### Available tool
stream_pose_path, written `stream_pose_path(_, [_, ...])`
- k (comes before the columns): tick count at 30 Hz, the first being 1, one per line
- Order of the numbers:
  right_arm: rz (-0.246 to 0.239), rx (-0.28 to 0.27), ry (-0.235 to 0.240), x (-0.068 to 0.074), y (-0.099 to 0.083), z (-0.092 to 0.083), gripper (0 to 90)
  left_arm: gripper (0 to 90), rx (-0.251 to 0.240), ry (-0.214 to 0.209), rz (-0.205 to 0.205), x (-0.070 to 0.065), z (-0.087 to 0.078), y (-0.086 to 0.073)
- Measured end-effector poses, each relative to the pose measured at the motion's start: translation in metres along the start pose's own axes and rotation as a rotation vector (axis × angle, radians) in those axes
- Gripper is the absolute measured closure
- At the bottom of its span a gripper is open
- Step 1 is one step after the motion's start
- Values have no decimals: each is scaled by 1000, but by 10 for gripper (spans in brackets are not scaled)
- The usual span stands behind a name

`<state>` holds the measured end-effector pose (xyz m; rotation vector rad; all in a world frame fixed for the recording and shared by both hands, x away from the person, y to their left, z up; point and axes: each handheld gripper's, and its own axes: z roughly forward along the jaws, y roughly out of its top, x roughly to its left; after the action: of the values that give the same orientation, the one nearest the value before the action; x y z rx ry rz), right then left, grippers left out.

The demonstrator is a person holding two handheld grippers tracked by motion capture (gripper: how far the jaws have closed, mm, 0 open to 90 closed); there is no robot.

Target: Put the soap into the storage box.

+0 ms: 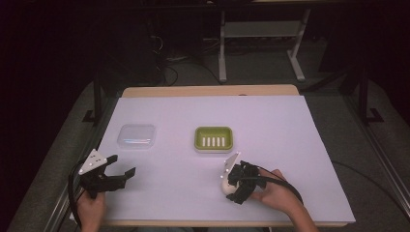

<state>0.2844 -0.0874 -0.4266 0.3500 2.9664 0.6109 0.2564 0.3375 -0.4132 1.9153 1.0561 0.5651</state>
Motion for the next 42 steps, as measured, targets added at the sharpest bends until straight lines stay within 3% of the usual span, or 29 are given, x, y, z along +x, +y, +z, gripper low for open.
stream_pose_path(9, [-11, -3, 40, 2, 0, -2, 242, 145, -1, 5, 0, 1, -1, 0])
stream_pose_path(22, [-4, -25, 50, -2, 3, -11, 242, 145, -1, 6, -2, 1, -1, 0])
stream_pose_path(42, [13, -65, 51, -26, 13, -37, 242, 145, -2, 5, 2, 0, -1, 0])
